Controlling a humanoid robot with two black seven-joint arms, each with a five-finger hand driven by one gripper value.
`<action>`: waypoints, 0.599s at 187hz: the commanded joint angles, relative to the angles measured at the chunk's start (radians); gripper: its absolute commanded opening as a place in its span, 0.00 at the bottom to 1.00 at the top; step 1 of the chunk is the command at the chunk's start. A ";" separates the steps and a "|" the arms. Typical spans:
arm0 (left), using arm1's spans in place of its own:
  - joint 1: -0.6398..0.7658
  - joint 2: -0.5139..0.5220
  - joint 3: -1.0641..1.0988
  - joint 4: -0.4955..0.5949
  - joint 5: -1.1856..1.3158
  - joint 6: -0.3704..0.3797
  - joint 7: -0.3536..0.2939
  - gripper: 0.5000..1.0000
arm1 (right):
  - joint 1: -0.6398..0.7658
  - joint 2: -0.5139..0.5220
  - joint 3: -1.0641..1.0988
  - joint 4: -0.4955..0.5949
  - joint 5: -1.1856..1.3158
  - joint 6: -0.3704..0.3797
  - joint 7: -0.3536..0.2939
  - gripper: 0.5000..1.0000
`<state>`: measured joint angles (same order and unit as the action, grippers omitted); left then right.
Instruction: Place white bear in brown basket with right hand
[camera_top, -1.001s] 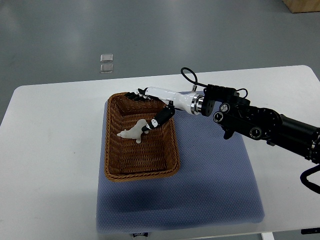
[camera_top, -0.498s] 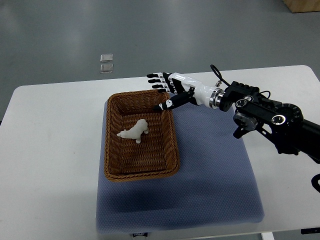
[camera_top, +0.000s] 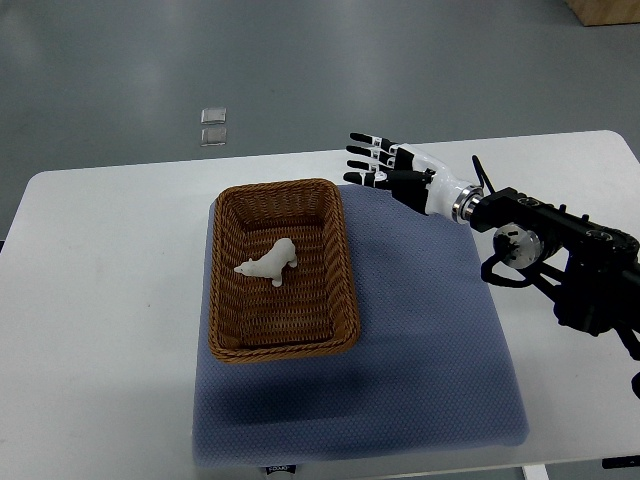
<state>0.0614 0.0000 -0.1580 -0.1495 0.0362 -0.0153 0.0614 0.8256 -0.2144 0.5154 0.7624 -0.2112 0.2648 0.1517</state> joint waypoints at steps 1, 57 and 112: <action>0.000 0.000 0.000 -0.001 0.001 0.000 0.000 1.00 | 0.000 -0.011 0.000 -0.023 0.134 -0.007 -0.038 0.83; 0.000 0.000 0.000 0.001 0.001 0.000 0.000 1.00 | -0.005 -0.017 0.000 -0.061 0.311 0.001 -0.081 0.83; 0.000 0.000 0.000 -0.001 0.001 0.000 0.000 1.00 | -0.026 -0.022 0.002 -0.066 0.314 -0.006 -0.069 0.85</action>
<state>0.0614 0.0000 -0.1580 -0.1488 0.0366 -0.0153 0.0614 0.8025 -0.2365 0.5167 0.6980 0.1054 0.2658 0.0777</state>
